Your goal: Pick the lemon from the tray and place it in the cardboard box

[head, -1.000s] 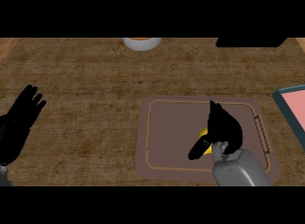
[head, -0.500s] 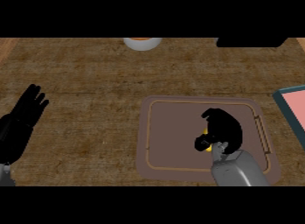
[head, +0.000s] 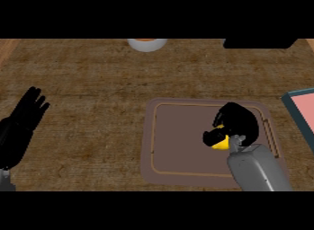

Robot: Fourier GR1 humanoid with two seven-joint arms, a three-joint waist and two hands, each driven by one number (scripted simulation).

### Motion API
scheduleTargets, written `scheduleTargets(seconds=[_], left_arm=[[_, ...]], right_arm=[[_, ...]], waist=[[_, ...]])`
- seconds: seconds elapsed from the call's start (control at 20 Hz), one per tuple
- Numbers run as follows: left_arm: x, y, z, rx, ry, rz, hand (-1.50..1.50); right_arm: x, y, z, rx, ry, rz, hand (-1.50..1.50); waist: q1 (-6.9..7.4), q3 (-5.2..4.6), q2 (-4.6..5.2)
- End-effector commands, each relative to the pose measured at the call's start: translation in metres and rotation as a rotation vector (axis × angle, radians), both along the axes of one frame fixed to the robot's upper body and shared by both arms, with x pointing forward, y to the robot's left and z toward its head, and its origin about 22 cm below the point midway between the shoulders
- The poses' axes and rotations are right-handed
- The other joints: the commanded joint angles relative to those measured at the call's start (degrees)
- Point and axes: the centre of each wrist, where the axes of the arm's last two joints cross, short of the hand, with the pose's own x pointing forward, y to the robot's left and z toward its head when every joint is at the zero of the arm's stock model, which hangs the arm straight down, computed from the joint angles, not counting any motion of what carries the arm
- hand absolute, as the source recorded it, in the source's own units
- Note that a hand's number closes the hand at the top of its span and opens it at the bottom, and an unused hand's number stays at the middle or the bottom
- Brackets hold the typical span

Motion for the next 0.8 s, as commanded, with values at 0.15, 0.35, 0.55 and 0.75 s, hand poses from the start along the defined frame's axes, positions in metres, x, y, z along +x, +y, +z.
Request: scheduleTargets(seconds=[0.15,0.35,0.55,0.75], left_arm=[[0.009,-0.018,0.002,-0.012,-0.001,-0.007,0.00],[0.002,-0.006,-0.003,0.008,0.008,-0.008,0.00],[0.006,-0.006,-0.017,0.012,-0.007,0.002,0.00],[0.011,-0.002,0.019,0.000,0.006,-0.003,0.00]], right_arm=[[0.060,-0.074,0.002,0.013,-0.034,0.108,1.50],[0.067,-0.070,0.010,-0.018,-0.064,0.124,1.50],[0.079,-0.050,0.026,-0.099,-0.154,0.099,1.50],[0.068,-0.056,0.065,-0.133,-0.279,0.107,1.50]], waist=[[0.63,0.06,0.30],[0.04,0.01,0.02],[0.13,-0.01,0.09],[-0.18,0.01,-0.08]])
